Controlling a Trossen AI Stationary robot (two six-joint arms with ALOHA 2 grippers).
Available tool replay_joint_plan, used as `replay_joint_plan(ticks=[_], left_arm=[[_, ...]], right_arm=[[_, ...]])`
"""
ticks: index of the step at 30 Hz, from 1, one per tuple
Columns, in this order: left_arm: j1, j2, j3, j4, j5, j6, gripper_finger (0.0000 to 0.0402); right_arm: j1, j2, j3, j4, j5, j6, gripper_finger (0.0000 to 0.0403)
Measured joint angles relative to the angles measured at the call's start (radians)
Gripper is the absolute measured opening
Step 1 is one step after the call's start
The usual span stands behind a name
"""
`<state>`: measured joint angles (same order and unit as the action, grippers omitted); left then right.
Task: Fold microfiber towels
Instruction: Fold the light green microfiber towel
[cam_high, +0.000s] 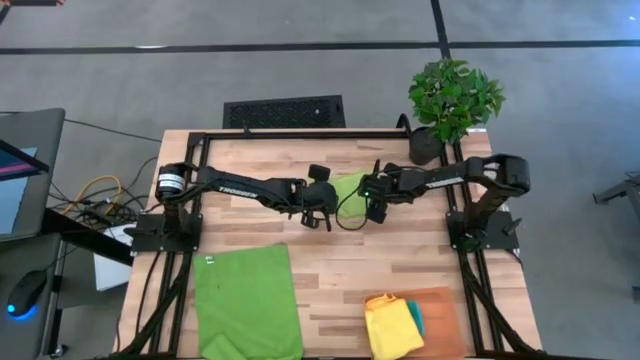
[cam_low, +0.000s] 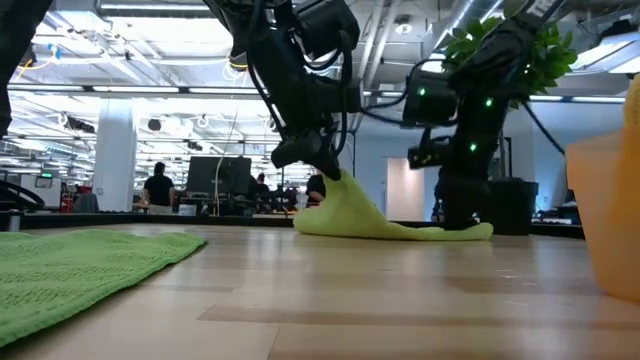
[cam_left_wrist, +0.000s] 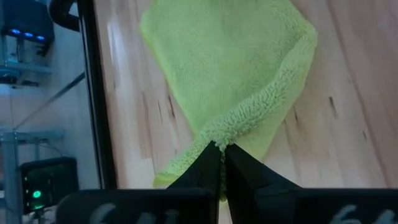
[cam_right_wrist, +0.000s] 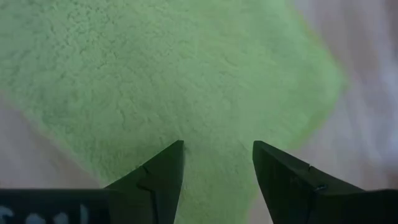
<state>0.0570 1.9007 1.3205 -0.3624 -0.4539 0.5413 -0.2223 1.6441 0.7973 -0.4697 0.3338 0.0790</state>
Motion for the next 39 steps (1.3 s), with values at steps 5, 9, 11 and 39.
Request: replay_joint_plan(ticks=[5,9,11,39], left_arm=[[-0.001,-0.001,0.000,-0.024,-0.014,-0.035,0.0000],[-0.009,-0.002,0.000,-0.068,-0.027,-0.089,0.0000],[-0.018,-0.002,0.000,-0.097,-0.035,-0.115,0.0000],[0.032,0.067,0.070,0.177,0.091,0.165,0.0000]], right_arm=[[0.015,0.059,0.034,0.036,0.007,-0.001,0.0216],[0.026,0.095,0.064,0.056,0.000,-0.022,0.0216],[0.032,0.109,0.076,0.071,-0.004,-0.028,0.0216],[0.173,-0.445,0.100,-0.235,0.125,0.071,0.0216]])
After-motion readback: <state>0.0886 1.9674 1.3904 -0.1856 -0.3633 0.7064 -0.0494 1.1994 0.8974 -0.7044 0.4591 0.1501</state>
